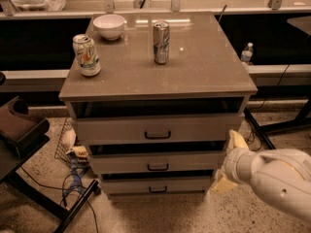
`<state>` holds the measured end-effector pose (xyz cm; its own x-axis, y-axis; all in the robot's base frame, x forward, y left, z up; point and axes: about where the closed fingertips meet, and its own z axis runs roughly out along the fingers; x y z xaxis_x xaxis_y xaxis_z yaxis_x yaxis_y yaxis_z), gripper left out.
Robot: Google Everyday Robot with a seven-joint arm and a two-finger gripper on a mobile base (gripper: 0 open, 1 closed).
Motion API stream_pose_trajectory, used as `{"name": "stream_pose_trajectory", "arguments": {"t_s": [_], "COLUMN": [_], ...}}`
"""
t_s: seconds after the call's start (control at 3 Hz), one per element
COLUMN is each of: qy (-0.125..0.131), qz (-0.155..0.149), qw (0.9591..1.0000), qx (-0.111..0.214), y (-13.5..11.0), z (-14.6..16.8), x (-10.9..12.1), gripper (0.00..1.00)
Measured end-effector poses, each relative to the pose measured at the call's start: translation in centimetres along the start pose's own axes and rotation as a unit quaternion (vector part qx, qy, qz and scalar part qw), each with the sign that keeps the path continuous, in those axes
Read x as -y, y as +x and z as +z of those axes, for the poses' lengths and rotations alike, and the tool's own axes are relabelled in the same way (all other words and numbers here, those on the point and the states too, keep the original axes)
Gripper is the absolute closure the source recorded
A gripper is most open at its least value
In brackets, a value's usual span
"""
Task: Open bottom drawer
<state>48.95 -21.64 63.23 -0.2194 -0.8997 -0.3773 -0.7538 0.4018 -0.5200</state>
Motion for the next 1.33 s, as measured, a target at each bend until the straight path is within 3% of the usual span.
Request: {"name": "stream_pose_trajectory", "arguments": {"t_s": [0.33, 0.67, 1.0, 1.33], "qy": [0.000, -0.014, -0.014, -0.020], "qz": [-0.070, -0.135, -0.135, -0.130], "qw": [0.9975, 0.9907, 0.9907, 0.9914], "qx": [0.011, 0.005, 0.005, 0.006], "y": [3.4, 6.2, 6.2, 6.6], "z": [2.0, 6.3, 6.3, 8.3], "x": [-2.1, -5.6, -5.6, -6.1], "gripper": [0.00, 0.00, 0.00, 0.00]}}
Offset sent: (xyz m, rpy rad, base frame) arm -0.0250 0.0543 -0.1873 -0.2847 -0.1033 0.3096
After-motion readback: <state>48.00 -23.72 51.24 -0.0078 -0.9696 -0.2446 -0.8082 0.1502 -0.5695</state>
